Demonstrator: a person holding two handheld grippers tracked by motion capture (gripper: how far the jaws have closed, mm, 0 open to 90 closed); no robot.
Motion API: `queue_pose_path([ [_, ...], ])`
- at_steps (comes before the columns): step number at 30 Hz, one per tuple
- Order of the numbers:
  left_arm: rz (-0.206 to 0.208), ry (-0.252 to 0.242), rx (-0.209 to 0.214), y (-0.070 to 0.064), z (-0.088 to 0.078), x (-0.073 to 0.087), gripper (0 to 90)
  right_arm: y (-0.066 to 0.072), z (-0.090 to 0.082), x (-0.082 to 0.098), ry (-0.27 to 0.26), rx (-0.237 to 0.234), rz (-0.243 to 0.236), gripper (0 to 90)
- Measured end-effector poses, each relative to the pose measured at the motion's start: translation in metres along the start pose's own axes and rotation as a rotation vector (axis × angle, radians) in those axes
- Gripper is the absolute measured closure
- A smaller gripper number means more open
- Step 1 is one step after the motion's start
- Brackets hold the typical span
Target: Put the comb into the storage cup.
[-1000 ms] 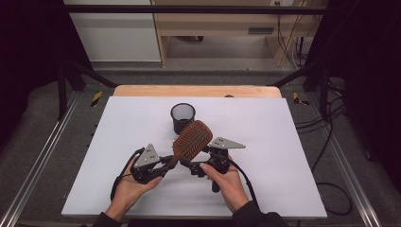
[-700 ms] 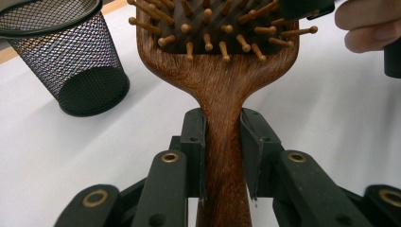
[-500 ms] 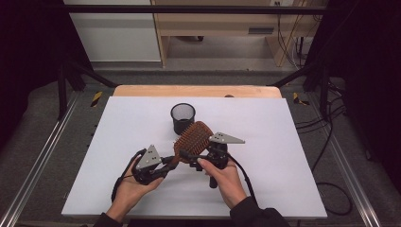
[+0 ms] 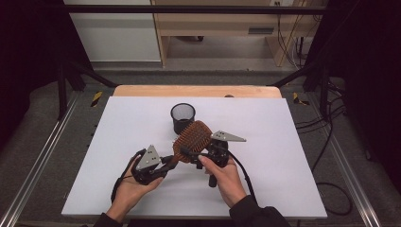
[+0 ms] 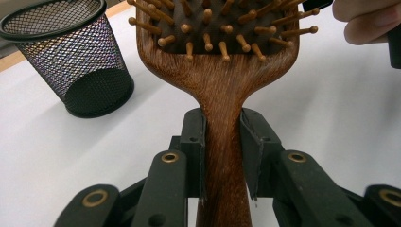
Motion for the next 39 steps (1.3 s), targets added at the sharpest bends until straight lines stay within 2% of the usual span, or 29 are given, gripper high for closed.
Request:
queue_pose_path([
  [13,0.009,-0.004,-0.014,-0.0001,0.0001,0.0004,72.2,-0.0011,0.0005,-0.0010,0.000,0.002,0.018,29.6],
  [35,0.026,-0.013,-0.034,-0.0006,0.0003,0.0008,72.2,-0.0017,0.0013,-0.0022,-0.008,-0.003,0.023,32.3],
  [39,0.026,-0.019,-0.037,-0.0003,-0.0003,0.0007,72.2,-0.0016,0.0010,-0.0030,-0.014,-0.012,0.023,35.0],
])
Point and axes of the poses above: each handheld gripper's, and its own axes: z roughly forward along the jaws, x roughly out of its underside, y roughly to its left, the point moved 3 cm from there along z, roughly forward along the jaws, and after that the axes turned 5 degrees about -y, right-handed, at the moved point
